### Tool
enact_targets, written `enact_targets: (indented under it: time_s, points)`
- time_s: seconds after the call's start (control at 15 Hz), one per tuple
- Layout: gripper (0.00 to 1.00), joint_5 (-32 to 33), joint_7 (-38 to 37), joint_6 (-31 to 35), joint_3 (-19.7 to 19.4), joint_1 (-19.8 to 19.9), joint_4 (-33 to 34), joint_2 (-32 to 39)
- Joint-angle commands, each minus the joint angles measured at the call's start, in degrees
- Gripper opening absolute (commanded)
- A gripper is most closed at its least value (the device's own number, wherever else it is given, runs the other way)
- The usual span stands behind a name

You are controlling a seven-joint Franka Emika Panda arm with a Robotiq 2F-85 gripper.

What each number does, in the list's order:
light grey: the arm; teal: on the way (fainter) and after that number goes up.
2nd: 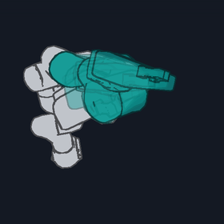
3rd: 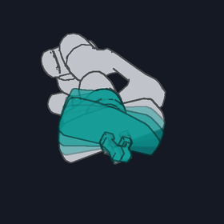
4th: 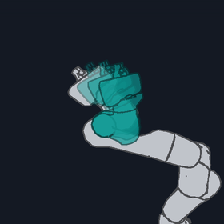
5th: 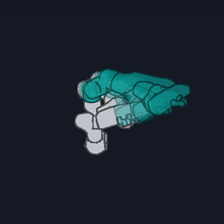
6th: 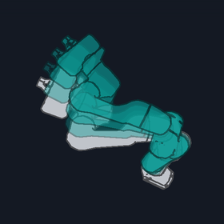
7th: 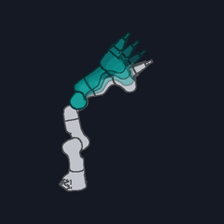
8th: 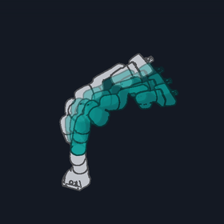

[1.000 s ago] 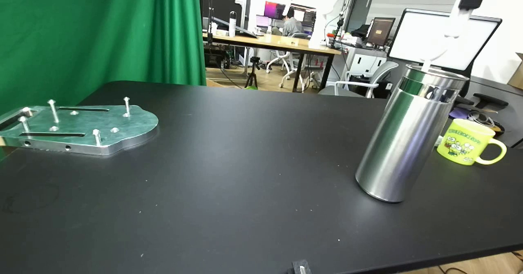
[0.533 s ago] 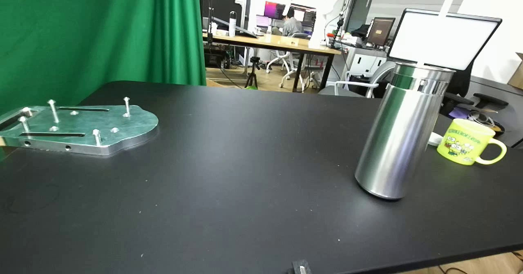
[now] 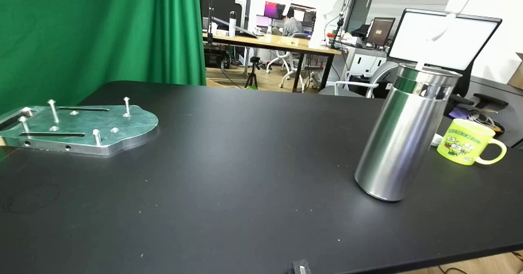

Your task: Use the brush to scrub the inside

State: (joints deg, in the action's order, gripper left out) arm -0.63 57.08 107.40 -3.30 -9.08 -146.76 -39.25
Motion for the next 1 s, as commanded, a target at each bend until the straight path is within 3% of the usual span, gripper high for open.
enact_targets:
  time_s: [0.0,0.33,0.4,0.47,0.93]
  points:
    - [0.04,-0.9,-0.5,2.7,-1.1,-0.4,-2.2,3.4]
    - [0.04,-0.9,-0.4,4.3,-1.5,0.2,-2.8,7.2]
    - [0.40,-0.8,-1.1,4.2,-1.2,0.5,-2.6,7.6]
    - [0.40,-0.8,-0.4,3.6,-1.2,0.4,-2.4,7.7]
    - [0.87,1.2,-1.5,-4.1,0.5,0.6,1.9,0.8]
